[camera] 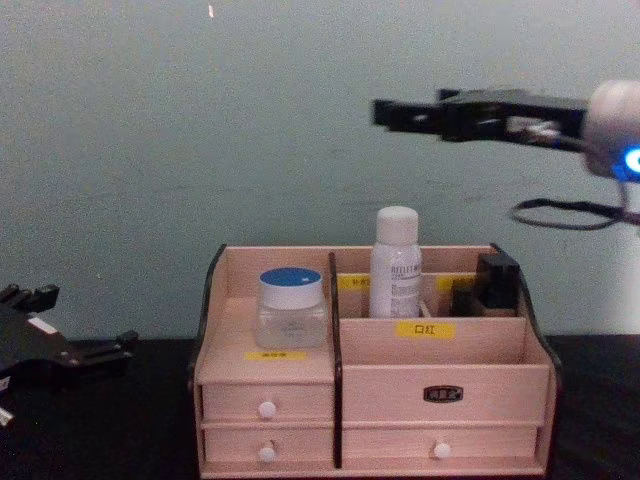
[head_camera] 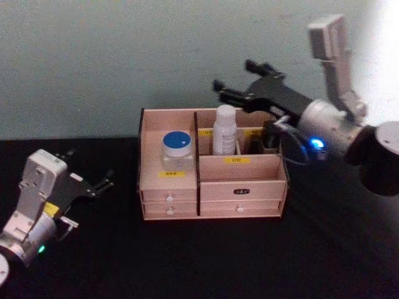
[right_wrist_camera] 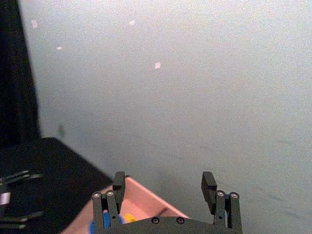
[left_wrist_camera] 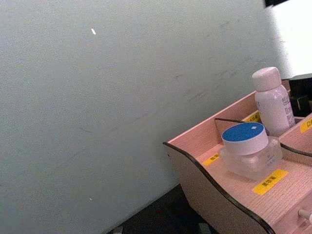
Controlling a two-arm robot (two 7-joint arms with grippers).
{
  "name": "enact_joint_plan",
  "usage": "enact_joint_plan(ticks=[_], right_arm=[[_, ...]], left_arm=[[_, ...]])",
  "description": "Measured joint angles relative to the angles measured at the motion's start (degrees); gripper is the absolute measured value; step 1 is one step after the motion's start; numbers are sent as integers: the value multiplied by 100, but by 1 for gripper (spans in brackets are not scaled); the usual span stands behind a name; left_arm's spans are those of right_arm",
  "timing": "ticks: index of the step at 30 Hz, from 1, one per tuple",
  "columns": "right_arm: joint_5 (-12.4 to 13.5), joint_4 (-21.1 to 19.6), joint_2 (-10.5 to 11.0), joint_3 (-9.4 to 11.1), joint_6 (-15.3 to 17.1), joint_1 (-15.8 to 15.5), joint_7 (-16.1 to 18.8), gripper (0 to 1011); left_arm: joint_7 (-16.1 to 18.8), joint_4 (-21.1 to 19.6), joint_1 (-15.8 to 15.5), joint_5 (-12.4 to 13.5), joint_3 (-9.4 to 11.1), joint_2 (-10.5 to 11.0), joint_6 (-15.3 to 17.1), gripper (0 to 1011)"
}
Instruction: Pick up the facial cleanser and watermelon frost from the table and place them into the tiered storage box.
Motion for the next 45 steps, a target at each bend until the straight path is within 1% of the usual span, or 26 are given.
enact_joint_plan(ticks=[1,3,4,7,8,10,11,13,14,16,17,20,26,28,30,38,45], right_arm=[[0,0,0,0,0,0,0,1000],[-29,-156,84,135,-47,-149,-150,1000],[-53,-254,132,234,-79,-259,-273,1000],[-93,-358,182,393,-121,-442,-464,1000],[-127,-402,201,494,-145,-555,-593,1000],[-176,-423,208,586,-166,-663,-733,1000],[-226,-428,208,666,-188,-764,-870,1000],[-274,-416,197,732,-206,-857,-1004,1000],[-331,-376,174,804,-231,-957,-1154,1000],[-398,-314,140,863,-261,-1051,-1293,1000],[-466,-247,101,906,-299,-1127,-1435,1000],[-622,-91,16,965,-415,-1253,-1676,1000],[-812,172,-138,1037,-574,-1376,-1928,1000],[-931,328,-216,1050,-642,-1407,-2036,1000],[-949,355,-232,1052,-648,-1411,-2051,1000],[-1160,677,-395,1063,-629,-1415,-2100,1000],[-1207,726,-419,1074,-596,-1404,-2089,1000]], left_arm=[[0,0,0,0,0,0,0,1001],[0,0,0,0,0,0,0,1001],[0,0,0,0,0,0,0,1001],[0,0,0,0,0,0,0,1001],[0,0,0,0,0,0,0,1002],[0,0,0,0,0,0,0,1002],[0,0,0,0,0,0,0,1001],[0,0,0,0,0,0,0,1001],[0,0,0,0,0,0,0,1001],[0,0,0,0,0,0,0,1001],[0,0,0,0,0,0,0,1002],[0,0,0,0,0,0,0,1001],[0,0,0,0,0,0,0,1001],[0,0,0,0,0,0,0,1001],[0,0,0,0,0,0,0,1001],[0,0,0,0,0,0,0,1001],[0,0,0,0,0,0,0,1001]])
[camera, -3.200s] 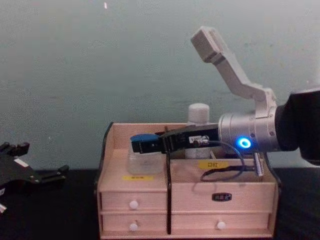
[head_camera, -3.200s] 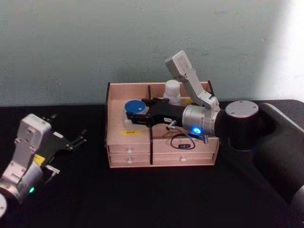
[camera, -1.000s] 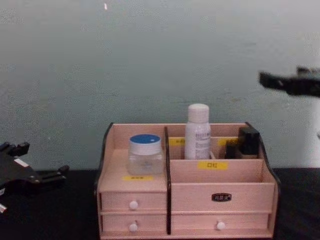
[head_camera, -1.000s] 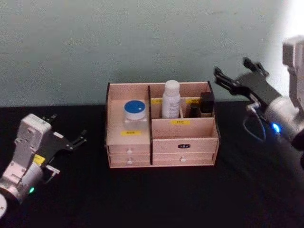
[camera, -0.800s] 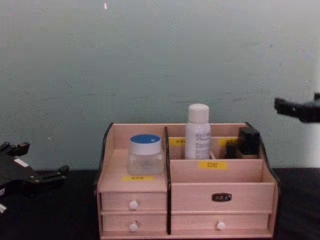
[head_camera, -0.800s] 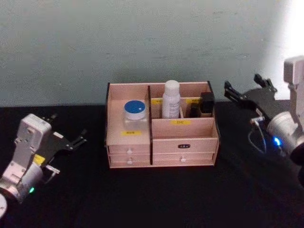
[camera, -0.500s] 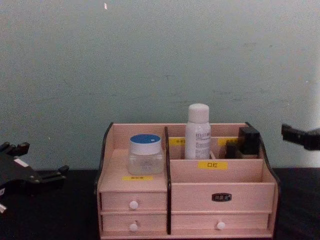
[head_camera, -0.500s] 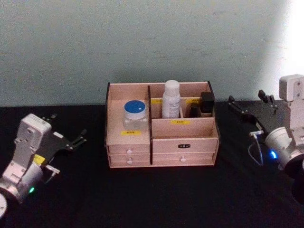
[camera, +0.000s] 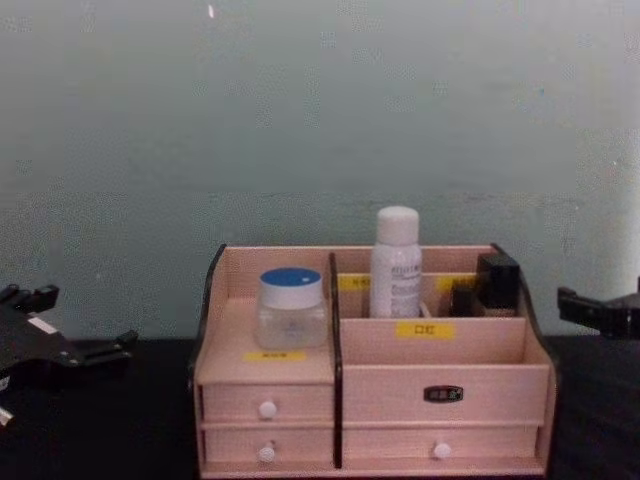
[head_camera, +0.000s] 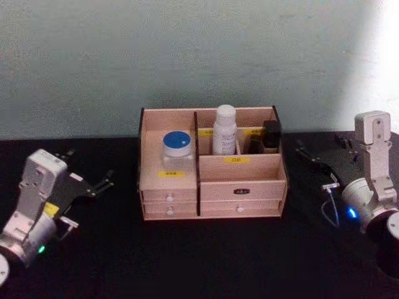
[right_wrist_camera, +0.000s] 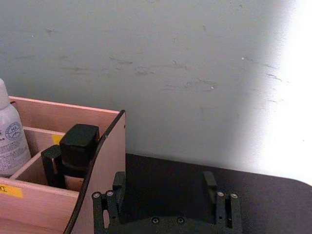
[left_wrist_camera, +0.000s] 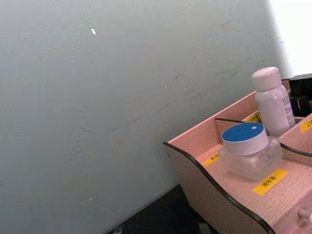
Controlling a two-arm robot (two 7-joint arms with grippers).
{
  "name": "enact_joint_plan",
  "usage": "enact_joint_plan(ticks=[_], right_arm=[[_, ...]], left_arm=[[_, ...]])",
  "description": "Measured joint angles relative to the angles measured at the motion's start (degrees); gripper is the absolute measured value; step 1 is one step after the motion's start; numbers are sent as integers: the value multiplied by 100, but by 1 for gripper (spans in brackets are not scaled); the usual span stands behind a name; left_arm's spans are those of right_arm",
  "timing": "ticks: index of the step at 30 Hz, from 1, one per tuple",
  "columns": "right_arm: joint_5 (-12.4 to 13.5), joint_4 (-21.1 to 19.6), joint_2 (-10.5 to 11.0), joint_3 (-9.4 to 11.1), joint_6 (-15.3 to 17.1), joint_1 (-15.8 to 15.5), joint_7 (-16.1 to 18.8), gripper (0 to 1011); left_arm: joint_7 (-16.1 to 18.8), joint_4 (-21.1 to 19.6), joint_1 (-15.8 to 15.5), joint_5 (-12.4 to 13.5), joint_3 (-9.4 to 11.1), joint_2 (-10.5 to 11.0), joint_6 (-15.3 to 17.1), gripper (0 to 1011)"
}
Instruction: Pick up the facial cleanser and watermelon frost from the table and place them into the tiered storage box.
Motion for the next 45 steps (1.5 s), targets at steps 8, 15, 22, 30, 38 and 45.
enact_joint_plan(ticks=[8,15,22,30,38,45], right_arm=[[6,-10,4,-5,1,3,6,1000],[8,-15,8,-8,1,5,8,1000],[14,-20,11,-13,1,5,11,1000],[19,-24,11,-13,1,5,11,1000],[24,-24,12,-13,0,5,11,1000],[24,-24,12,-13,0,5,11,1000]], left_arm=[[0,0,0,0,0,0,0,1001],[0,0,0,0,0,0,0,1001],[0,0,0,0,0,0,0,1001],[0,0,0,0,0,0,0,1001],[0,0,0,0,0,0,0,1001],[0,0,0,0,0,0,0,1001]])
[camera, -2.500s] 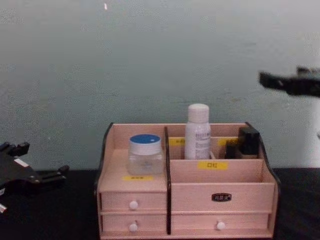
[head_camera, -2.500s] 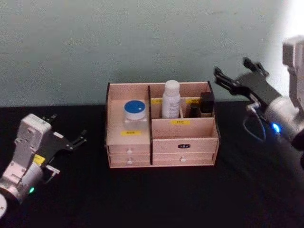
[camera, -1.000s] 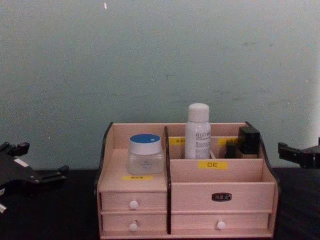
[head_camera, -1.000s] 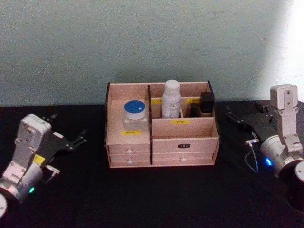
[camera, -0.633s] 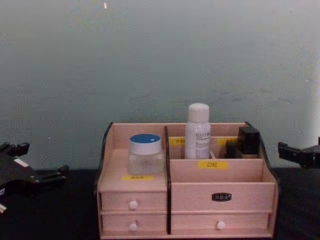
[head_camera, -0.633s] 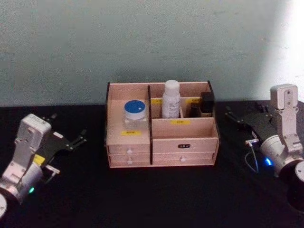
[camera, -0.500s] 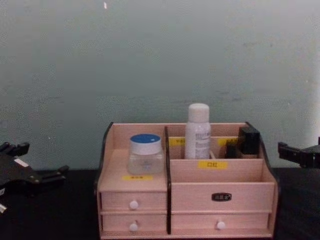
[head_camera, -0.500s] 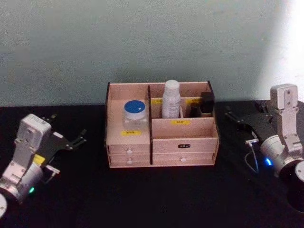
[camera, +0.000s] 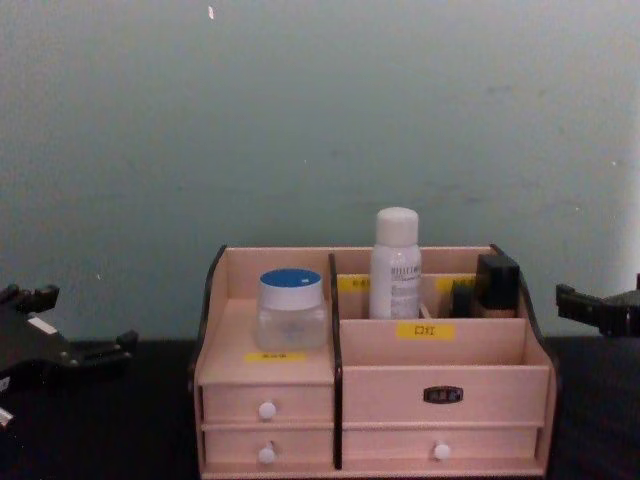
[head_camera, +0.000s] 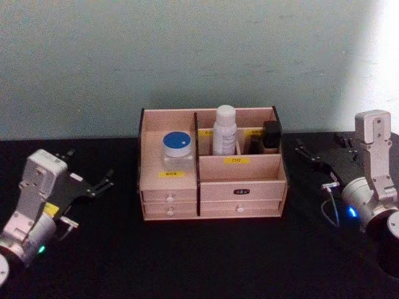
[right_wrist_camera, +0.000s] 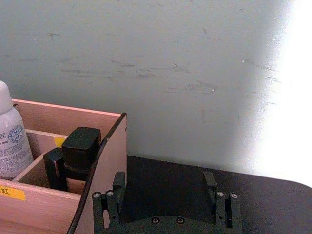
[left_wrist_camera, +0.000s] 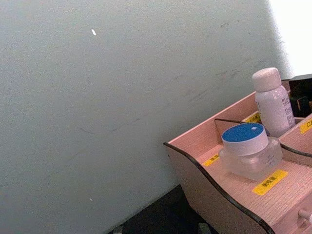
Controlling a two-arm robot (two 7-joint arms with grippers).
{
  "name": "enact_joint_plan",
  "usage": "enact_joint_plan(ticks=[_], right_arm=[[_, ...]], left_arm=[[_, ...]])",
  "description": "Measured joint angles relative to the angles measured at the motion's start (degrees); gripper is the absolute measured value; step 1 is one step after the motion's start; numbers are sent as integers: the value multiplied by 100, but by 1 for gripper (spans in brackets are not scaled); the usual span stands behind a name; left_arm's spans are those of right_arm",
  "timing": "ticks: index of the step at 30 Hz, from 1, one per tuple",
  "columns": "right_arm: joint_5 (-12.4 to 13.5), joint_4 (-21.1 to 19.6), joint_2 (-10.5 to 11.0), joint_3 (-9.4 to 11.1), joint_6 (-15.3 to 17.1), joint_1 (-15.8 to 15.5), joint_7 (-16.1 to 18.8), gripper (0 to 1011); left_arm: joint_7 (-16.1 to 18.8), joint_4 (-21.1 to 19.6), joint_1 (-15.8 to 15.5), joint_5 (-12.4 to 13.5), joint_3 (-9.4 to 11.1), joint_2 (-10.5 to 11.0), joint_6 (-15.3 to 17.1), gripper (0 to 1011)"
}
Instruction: Pick up the facial cleanser and watermelon frost from the table and place them into the tiered storage box.
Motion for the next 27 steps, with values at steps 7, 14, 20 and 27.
enact_joint_plan(ticks=[7,14,20,27], right_arm=[[0,0,0,0,0,0,0,1000],[0,1,0,0,0,0,0,1000],[0,0,0,0,0,0,0,1000],[0,1,0,0,0,0,0,1000]], left_arm=[[0,0,0,0,0,0,0,1001],[0,0,0,0,0,0,0,1001],[0,0,0,0,0,0,0,1001],[0,0,0,0,0,0,0,1001]])
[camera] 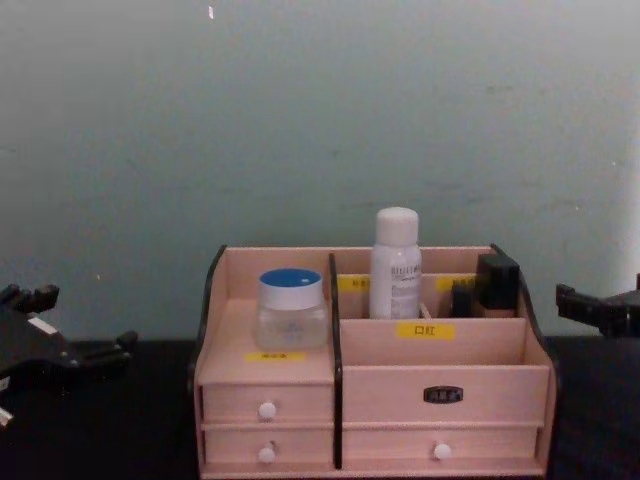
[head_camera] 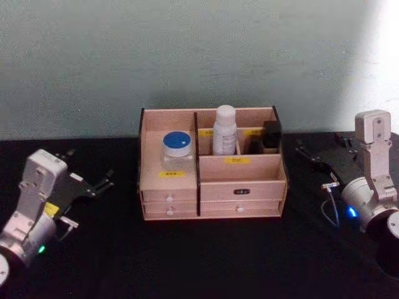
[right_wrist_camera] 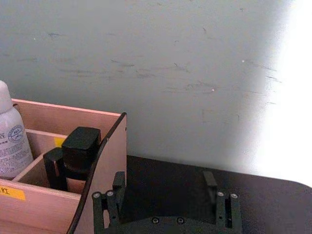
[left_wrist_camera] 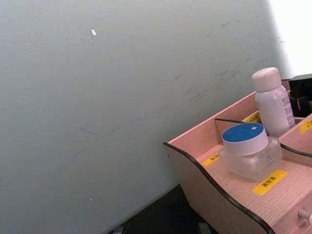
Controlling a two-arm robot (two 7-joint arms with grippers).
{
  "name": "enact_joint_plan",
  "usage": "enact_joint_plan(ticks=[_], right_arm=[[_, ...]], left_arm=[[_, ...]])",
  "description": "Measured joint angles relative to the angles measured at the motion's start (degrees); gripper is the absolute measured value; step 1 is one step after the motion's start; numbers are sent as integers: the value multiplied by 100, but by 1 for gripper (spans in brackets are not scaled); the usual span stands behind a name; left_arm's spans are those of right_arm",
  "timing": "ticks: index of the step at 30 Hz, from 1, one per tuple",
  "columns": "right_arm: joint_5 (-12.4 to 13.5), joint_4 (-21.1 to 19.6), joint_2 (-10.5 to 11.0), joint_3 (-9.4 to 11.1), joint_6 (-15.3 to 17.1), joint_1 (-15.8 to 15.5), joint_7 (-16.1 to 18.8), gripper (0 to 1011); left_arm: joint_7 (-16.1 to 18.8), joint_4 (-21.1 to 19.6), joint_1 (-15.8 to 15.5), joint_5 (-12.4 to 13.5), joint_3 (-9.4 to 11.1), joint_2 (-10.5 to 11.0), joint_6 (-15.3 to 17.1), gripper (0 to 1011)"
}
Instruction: Pick up the facial cleanser and watermelon frost from the table and place them into the tiered storage box.
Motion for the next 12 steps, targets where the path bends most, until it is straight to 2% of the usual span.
enact_joint_plan(ticks=[12], right_arm=[[0,0,0,0,0,0,0,1000]], left_arm=[[0,0,0,0,0,0,0,1001]])
